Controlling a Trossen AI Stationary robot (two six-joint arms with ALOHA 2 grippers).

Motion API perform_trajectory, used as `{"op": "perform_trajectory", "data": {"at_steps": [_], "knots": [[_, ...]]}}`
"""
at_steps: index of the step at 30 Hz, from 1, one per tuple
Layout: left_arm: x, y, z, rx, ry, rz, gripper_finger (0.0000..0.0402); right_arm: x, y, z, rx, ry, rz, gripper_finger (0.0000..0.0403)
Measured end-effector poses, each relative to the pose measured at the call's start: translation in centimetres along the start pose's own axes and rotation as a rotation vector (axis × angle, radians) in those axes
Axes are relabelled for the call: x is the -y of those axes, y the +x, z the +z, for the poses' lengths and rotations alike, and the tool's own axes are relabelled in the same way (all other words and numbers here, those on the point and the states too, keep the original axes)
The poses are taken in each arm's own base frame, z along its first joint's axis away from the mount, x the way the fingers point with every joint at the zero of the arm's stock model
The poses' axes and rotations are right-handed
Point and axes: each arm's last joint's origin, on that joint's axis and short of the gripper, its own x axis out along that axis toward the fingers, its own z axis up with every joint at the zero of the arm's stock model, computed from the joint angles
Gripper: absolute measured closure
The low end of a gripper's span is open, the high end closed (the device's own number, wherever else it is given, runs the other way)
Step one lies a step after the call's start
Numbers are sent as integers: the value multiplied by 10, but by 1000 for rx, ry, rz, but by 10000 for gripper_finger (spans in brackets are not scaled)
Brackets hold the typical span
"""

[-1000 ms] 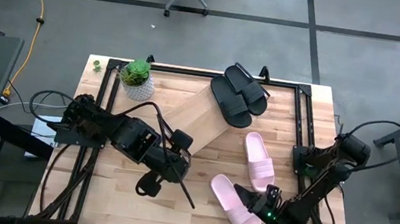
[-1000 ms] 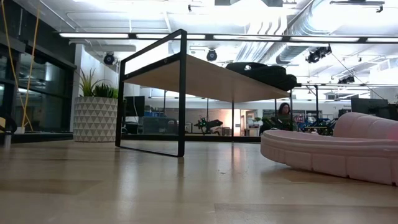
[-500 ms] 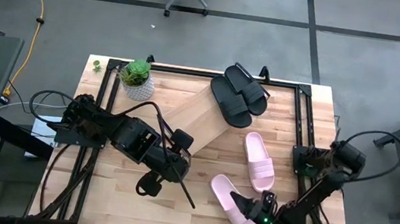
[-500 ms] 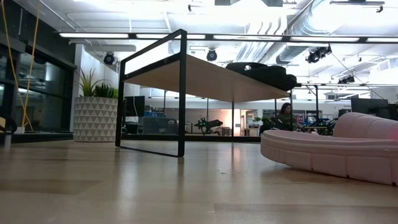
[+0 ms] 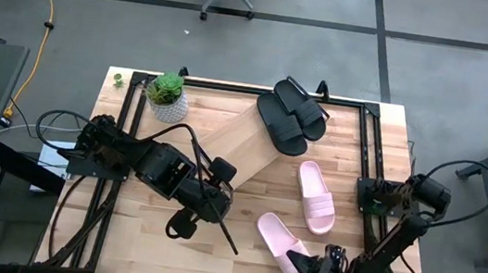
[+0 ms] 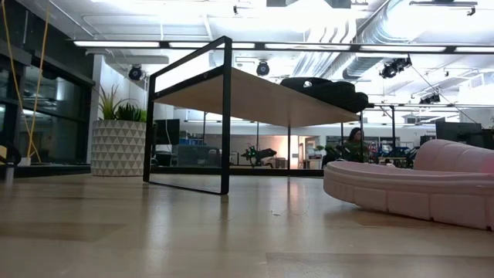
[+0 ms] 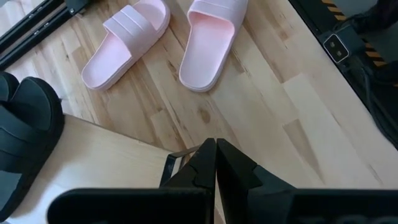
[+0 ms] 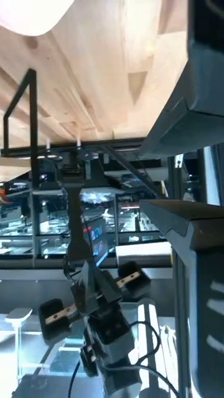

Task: Pick and place slides into the shelf
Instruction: Put the top pink slide on the shelf

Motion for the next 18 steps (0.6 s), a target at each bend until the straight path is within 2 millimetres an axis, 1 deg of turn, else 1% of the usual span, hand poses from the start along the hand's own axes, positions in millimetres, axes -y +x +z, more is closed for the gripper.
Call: {"op": "perform_trajectory", "data": {"at_steps": [6, 9, 14, 18], "knots": [[-1, 0, 0, -5, 0, 30, 399, 2, 4, -2, -71, 5, -59, 295], [-1, 0, 0, -5, 0, 30, 399, 4, 10, -1, -97, 16, -96, 295], [-1, 0, 0, -5, 0, 30, 399, 11, 20, 0, -189, 25, -225, 295], [-1, 0, 0, -5, 11, 30, 399, 11, 28, 1, -185, 27, -240, 295]]}}
